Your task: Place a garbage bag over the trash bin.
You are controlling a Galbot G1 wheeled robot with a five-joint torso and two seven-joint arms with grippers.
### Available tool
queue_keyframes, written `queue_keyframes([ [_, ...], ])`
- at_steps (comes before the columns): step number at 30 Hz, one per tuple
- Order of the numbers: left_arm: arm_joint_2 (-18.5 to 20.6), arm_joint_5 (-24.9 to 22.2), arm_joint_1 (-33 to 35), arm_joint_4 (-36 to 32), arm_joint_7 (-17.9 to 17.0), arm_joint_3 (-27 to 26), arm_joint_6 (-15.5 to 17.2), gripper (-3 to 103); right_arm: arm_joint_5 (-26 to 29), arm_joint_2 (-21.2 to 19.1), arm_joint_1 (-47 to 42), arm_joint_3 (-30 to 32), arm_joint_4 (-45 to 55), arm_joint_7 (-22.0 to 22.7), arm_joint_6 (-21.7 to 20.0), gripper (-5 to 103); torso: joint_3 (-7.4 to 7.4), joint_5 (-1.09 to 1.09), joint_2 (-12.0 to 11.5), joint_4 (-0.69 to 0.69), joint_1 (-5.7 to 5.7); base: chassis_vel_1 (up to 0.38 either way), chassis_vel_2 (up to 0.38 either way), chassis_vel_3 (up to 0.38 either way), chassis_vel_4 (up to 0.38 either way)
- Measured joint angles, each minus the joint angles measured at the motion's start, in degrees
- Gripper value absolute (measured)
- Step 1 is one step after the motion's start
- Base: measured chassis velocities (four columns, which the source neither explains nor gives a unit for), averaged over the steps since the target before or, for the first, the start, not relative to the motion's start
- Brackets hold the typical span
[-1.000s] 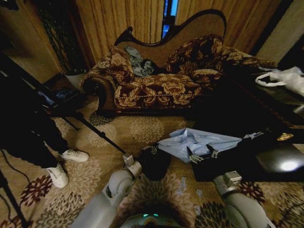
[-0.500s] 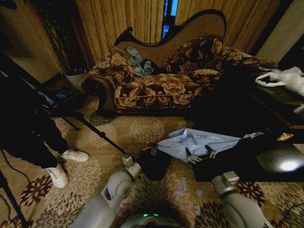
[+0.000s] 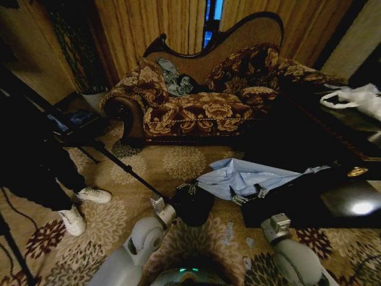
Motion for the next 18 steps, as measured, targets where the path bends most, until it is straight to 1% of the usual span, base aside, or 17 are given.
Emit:
queue_keyframes([
  [9,-0.45,0.91,1.11,-0.71,0.6,0.31,-0.29,0,-0.07,-1.06,3.86,-3.24,-1.38,1.02,-0.15,100,0.0,0.0,0.0,0.01,0.0,0.0,0.0,0.0,0.0],
  [12,-0.41,1.05,1.14,-0.72,0.69,0.65,-0.3,0,0.23,-1.33,4.42,-3.01,-1.55,1.18,-0.19,100,0.0,0.01,0.0,0.01,0.0,0.0,0.0,0.0,0.0],
  [15,-0.12,1.48,1.0,0.05,1.1,1.35,-0.29,0,0.93,-1.24,4.23,-1.18,-0.73,1.41,-0.24,100,0.0,0.0,0.0,0.0,0.0,0.0,0.0,0.0,0.0],
  [18,-0.09,1.8,1.09,0.48,1.22,1.48,-0.3,0,1.28,-1.35,4.18,-0.65,-0.26,1.44,-0.25,100,0.0,0.0,0.0,0.0,0.0,0.0,0.0,0.0,0.0],
])
